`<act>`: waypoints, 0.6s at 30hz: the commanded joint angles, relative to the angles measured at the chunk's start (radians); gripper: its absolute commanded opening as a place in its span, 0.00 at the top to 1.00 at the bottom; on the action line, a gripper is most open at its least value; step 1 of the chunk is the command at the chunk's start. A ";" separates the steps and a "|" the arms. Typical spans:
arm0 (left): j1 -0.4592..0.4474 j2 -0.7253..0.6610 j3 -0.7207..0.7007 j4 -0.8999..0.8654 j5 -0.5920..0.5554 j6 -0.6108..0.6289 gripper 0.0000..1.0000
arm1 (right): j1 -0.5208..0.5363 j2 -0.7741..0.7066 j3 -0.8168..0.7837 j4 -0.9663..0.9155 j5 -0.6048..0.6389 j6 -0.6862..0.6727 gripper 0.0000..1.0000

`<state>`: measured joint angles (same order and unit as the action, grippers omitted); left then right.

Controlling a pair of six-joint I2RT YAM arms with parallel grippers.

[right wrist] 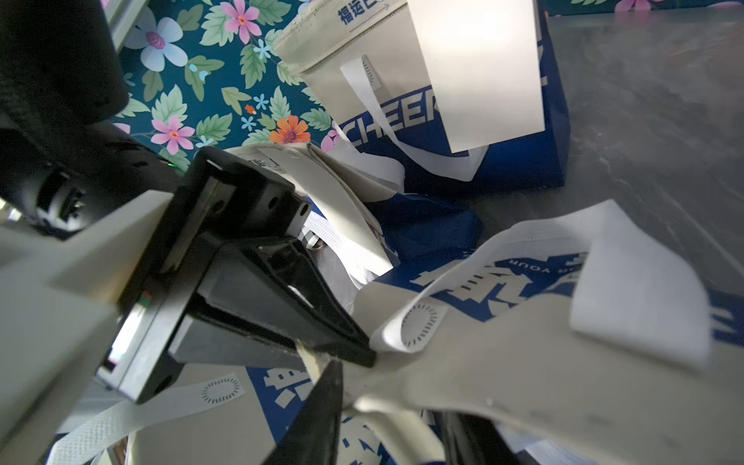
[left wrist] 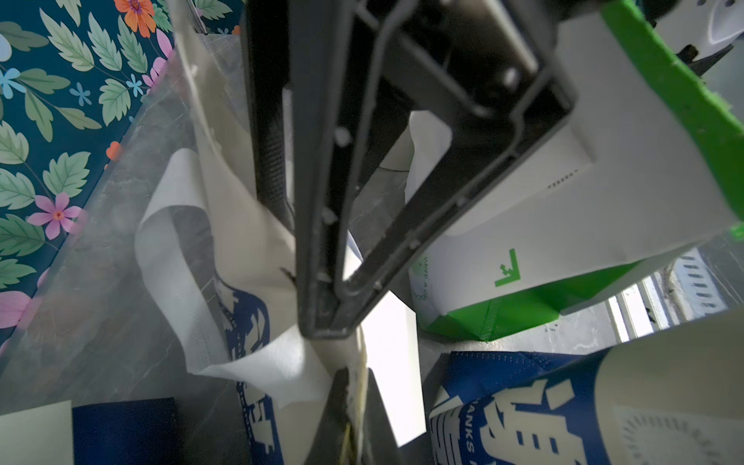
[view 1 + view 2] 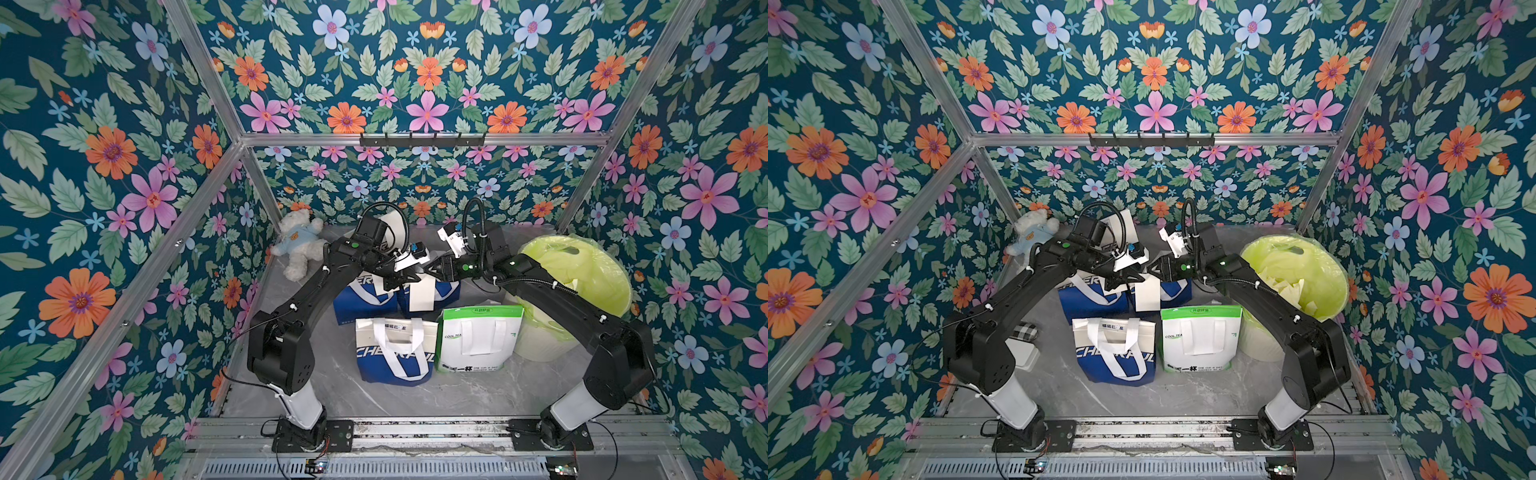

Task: Shred takeout receipts and throw away
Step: Tear off the takeout receipt from the takeout bag.

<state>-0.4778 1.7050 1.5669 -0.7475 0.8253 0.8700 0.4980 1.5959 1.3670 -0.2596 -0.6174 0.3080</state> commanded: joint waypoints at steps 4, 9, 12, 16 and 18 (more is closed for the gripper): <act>-0.004 -0.021 -0.027 0.057 0.036 -0.018 1.00 | 0.005 -0.005 0.010 0.104 -0.140 -0.017 0.84; -0.003 -0.040 -0.059 0.141 0.017 -0.062 1.00 | 0.005 -0.022 0.011 0.012 -0.151 -0.055 0.76; -0.004 -0.048 -0.071 0.168 0.014 -0.077 1.00 | 0.007 -0.030 0.007 -0.033 -0.152 -0.084 0.69; -0.003 -0.053 -0.080 0.195 0.009 -0.095 1.00 | 0.013 -0.030 0.006 -0.078 -0.116 -0.125 0.67; -0.004 -0.054 -0.079 0.198 0.015 -0.098 1.00 | 0.014 -0.028 0.007 -0.068 -0.109 -0.121 0.67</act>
<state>-0.4801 1.6566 1.4891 -0.5884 0.8177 0.7822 0.5106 1.5700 1.3731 -0.3199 -0.7132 0.2245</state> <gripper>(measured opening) 0.072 0.335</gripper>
